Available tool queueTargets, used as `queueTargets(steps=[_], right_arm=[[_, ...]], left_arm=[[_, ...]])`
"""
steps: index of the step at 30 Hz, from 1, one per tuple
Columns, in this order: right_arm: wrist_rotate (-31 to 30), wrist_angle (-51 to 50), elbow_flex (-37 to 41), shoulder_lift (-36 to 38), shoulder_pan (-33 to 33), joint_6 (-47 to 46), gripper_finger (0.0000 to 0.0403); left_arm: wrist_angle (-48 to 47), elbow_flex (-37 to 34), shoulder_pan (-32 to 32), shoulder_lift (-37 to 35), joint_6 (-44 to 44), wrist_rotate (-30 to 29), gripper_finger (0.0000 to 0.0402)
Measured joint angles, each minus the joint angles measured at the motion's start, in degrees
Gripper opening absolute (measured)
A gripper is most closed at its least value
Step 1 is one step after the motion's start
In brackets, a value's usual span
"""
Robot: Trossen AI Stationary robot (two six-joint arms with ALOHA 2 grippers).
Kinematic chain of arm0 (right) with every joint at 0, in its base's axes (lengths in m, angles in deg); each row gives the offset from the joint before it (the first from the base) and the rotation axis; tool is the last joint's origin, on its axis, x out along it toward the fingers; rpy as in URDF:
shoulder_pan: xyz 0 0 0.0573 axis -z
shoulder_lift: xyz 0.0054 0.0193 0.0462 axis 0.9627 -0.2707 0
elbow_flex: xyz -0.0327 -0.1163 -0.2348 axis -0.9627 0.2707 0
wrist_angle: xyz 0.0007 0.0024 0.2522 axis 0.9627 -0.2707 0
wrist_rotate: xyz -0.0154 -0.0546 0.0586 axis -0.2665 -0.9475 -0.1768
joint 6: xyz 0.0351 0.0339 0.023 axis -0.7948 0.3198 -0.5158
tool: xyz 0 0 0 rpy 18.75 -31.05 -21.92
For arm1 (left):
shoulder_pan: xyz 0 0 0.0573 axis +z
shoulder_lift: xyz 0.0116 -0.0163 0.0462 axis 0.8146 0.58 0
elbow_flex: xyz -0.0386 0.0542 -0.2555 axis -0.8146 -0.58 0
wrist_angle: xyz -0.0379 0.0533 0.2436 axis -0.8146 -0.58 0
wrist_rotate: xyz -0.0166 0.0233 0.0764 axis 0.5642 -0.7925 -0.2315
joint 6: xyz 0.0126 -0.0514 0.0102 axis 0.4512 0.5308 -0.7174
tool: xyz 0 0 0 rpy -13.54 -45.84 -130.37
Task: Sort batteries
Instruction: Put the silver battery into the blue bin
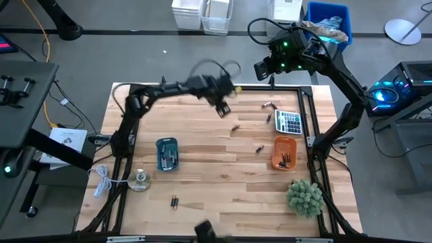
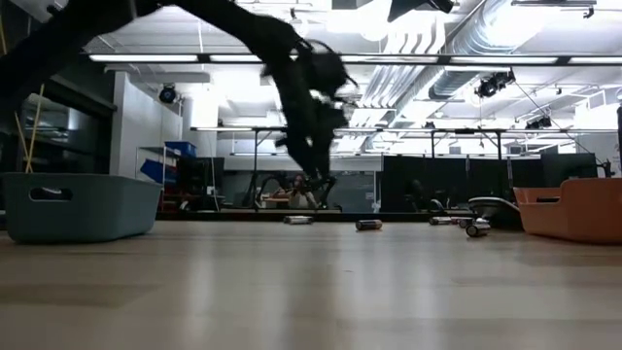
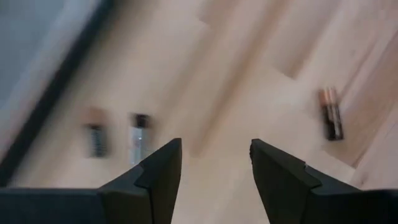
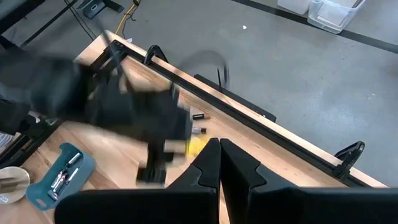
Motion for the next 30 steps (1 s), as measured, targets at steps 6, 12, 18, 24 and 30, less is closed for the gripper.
queueTargets(steps=[6, 12, 18, 24, 30], right_arm=[[0.0, -0.3, 0.0, 0.0, 0.0, -1.8, 0.0], [-0.3, 0.0, 0.0, 0.0, 0.0, -4.3, 0.0], [-1.1, 0.1, 0.0, 0.0, 0.0, -7.2, 0.0], [-1.3, 0.1, 0.0, 0.0, 0.0, -8.7, 0.0], [-1.6, 0.1, 0.0, 0.0, 0.0, -9.5, 0.0]], left_arm=[[-0.5, -0.4, 13.4, 1.4, -5.6, 11.7, 0.0182], [-0.8, -0.4, 15.2, 5.5, -8.2, 13.7, 0.0181], [1.6, -0.2, 14.0, 7.3, -9.0, 9.1, 0.0181], [0.7, 0.0, 14.0, 10.0, -10.2, 8.9, 0.0181], [0.9, -0.1, 13.5, 10.3, -9.4, 9.9, 0.0166]])
